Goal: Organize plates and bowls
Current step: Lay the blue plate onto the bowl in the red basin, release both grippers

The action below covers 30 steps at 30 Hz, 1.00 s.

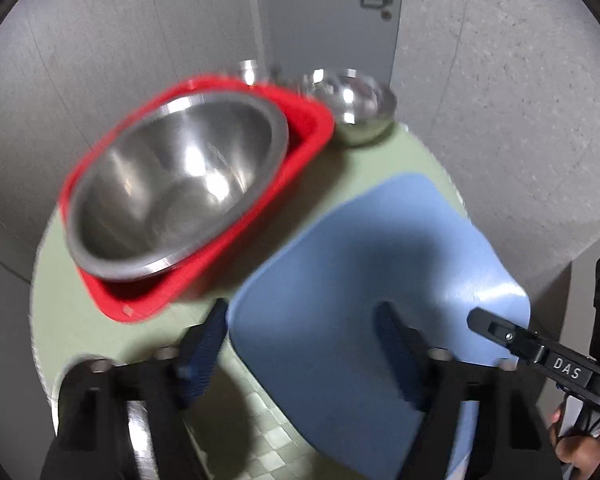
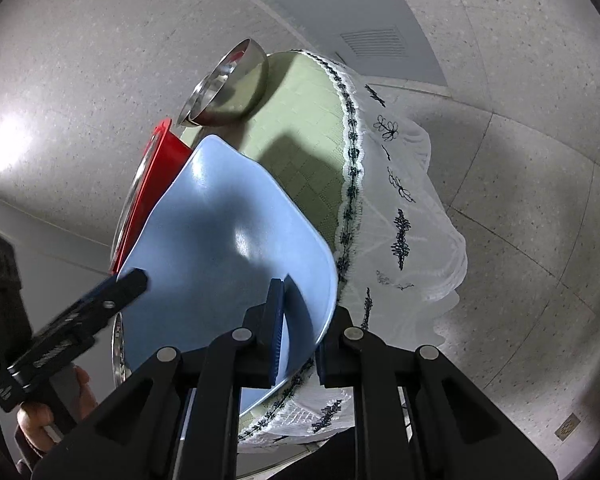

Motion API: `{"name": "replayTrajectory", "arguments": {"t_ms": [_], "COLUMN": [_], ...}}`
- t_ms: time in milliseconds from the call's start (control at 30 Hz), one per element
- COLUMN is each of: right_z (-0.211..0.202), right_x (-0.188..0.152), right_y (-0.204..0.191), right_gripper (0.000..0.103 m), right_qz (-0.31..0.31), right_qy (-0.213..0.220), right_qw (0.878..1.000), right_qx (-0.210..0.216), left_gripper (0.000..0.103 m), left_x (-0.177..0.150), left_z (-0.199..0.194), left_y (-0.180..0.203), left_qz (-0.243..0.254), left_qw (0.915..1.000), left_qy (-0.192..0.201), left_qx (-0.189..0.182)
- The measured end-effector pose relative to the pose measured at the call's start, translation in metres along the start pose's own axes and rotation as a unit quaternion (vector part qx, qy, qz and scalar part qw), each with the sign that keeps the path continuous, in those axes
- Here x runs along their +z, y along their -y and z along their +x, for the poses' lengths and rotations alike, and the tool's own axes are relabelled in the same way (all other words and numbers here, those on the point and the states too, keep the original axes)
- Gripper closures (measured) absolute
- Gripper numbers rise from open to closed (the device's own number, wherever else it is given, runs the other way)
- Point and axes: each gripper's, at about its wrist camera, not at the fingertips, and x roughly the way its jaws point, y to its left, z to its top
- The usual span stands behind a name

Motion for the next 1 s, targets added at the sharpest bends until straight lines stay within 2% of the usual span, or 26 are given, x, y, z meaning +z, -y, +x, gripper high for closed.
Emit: {"name": "replayTrajectory", "arguments": {"t_ms": [33,67,100,133,200,267,467,600,700,867,1000], "right_z": [-0.001,-0.002,-0.001,-0.001,-0.001,-0.001,-0.021,-0.046,-0.049,-0.016,0.025], "right_x": [0.0,0.0,0.0,0.0,0.0,0.0,0.007,0.025,0.04,0.066,0.08], "right_y": [0.001,0.002,0.002,0.002,0.001,-0.003,-0.022,-0.059,-0.089,-0.151,-0.183], "right_gripper": [0.09,0.09,0.09,0.09,0.091,0.09,0.088,0.088,0.088,0.088,0.087], "right_qz": [0.001,0.001,0.002,0.002,0.002,-0.008,-0.035,-0.077,-0.1,-0.142,-0.16], "right_qy": [0.001,0.0,0.0,0.001,0.001,0.0,0.019,0.049,0.061,0.06,0.037], "right_qw": [1.0,1.0,1.0,1.0,1.0,1.0,0.998,0.995,0.992,0.987,0.986], "right_qx": [0.001,0.002,0.001,0.0,-0.001,-0.011,-0.038,-0.051,-0.051,-0.042,-0.04], "left_gripper": [0.048,0.057,0.071,0.077,0.081,0.084,0.086,0.086,0.086,0.086,0.087], "left_x": [0.001,0.003,0.004,0.005,0.009,0.01,0.017,0.03,0.039,0.059,0.069], "left_z": [0.006,0.011,0.017,0.022,0.029,0.028,0.009,-0.019,-0.032,-0.035,-0.017], "left_y": [-0.003,-0.005,-0.008,-0.01,-0.016,-0.018,-0.029,-0.048,-0.073,-0.138,-0.191], "left_qz": [-0.005,-0.007,-0.012,-0.018,-0.033,-0.023,-0.018,-0.021,-0.031,-0.054,-0.089], "left_qw": [1.0,0.9999,0.9997,0.9995,0.9983,0.9985,0.9964,0.9923,0.9899,0.9884,0.9882], "left_qy": [-0.005,-0.01,-0.016,-0.019,-0.024,-0.012,0.028,0.073,0.092,0.11,0.091], "left_qx": [-0.002,-0.007,-0.011,-0.016,-0.042,-0.048,-0.078,-0.098,-0.104,-0.09,-0.086]}}
